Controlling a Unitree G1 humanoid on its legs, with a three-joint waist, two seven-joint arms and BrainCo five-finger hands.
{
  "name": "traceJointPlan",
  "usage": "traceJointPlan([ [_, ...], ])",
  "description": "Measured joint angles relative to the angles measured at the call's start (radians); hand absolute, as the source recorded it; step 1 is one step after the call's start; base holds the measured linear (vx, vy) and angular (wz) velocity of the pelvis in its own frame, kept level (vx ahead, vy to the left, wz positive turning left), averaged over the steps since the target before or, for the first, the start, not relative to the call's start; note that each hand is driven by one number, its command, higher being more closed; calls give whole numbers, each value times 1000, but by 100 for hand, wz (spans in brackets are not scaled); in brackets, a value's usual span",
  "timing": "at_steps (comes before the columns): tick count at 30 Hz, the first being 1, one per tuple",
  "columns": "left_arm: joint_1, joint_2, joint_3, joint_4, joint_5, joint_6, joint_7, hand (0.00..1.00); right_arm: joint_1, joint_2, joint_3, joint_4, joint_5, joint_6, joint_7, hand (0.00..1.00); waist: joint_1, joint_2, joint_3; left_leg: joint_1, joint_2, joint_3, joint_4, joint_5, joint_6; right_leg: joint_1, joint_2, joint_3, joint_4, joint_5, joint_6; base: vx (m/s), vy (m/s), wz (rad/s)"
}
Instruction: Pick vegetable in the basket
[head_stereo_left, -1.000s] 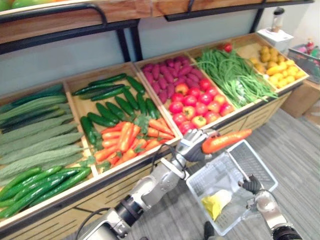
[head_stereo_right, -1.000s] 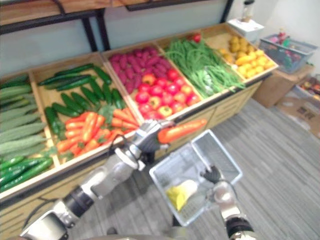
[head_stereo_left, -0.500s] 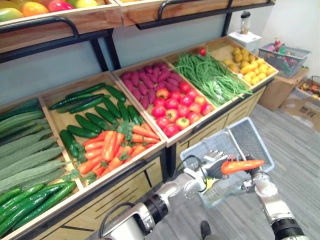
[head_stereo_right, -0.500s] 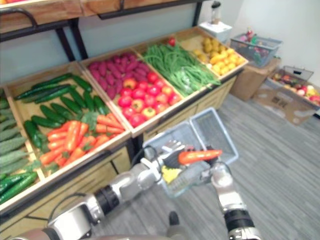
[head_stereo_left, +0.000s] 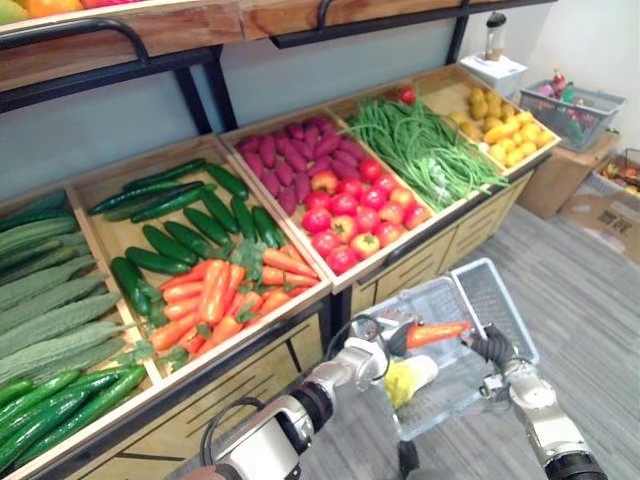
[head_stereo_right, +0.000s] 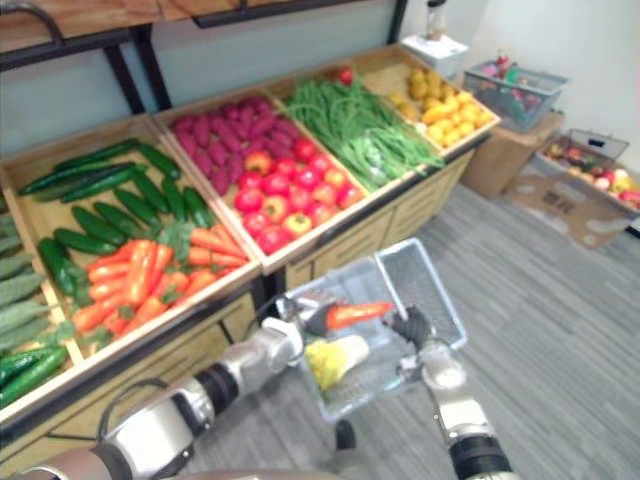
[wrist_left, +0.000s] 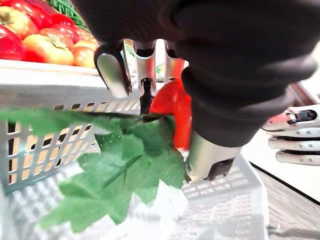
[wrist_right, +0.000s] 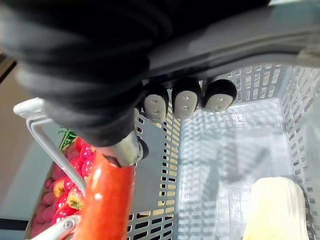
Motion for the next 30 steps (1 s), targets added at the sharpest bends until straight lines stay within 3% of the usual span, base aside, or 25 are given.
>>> traceJointPlan([
  [12,-26,36,31,19,3,0,0,100,2,-92,23,-32,66,-23,37,100,-21,1,0,-10,-2,3,4,-1,-2,-11,1,8,-15,10,-3,2,-4,-2],
  [13,-26,36,33,19,9,0,1,0,2,-97,23,-33,66,-23,37,100,-21,2,1,-12,-2,3,4,-2,-2,-13,1,10,-17,11,-2,9,-13,-5],
  [30,-26,35,44,37,24,12,4,0,7,-116,20,-33,70,-23,37,100,-26,18,5,-19,-5,-2,1,-5,-5,-27,1,21,-17,14,-3,6,-3,-2],
])
